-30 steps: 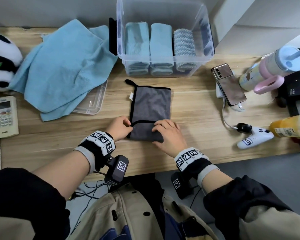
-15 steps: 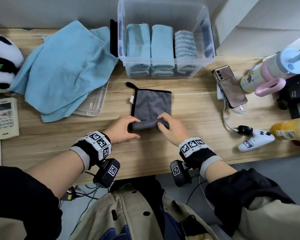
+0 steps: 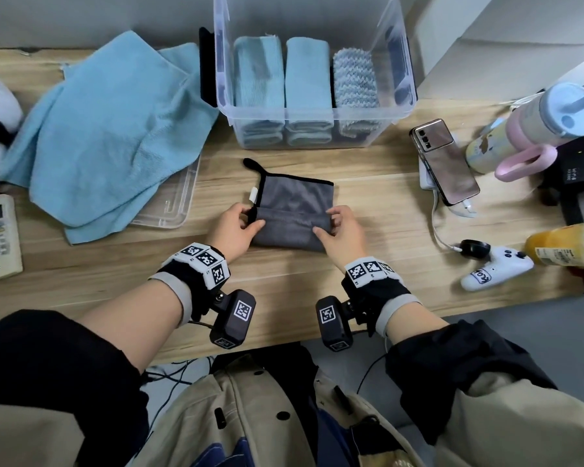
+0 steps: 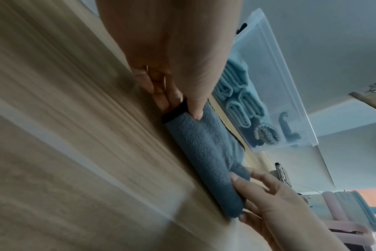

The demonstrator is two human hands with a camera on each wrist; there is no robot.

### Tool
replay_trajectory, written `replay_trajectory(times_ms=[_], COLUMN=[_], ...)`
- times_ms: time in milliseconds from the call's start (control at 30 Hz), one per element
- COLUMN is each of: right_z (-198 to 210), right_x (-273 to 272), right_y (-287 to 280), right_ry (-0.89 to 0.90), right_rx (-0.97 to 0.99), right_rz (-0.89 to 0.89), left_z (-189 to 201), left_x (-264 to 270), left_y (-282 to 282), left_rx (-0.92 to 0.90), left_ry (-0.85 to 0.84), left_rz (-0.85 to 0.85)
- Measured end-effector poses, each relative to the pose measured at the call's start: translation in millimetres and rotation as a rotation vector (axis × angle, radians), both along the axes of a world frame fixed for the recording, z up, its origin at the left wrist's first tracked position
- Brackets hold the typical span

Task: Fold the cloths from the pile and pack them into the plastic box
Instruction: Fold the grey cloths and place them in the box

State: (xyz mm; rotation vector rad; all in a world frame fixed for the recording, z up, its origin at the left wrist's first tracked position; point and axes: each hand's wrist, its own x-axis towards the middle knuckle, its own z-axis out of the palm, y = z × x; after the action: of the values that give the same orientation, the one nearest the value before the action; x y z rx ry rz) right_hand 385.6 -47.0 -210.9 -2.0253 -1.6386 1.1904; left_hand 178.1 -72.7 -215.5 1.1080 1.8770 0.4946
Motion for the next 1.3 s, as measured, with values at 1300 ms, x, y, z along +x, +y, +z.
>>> replay_trajectory(times_ms=[1300], right_z=[15], right_x=[-36], right_y=[-4], right_ry=[0.363], right_rx=[-0.43], right_rz=[0.082], left_z=[59], left_x=[24], left_y=[-14], left_rx=[-0.342], left_ry=[-0.69], left_rz=[0.335])
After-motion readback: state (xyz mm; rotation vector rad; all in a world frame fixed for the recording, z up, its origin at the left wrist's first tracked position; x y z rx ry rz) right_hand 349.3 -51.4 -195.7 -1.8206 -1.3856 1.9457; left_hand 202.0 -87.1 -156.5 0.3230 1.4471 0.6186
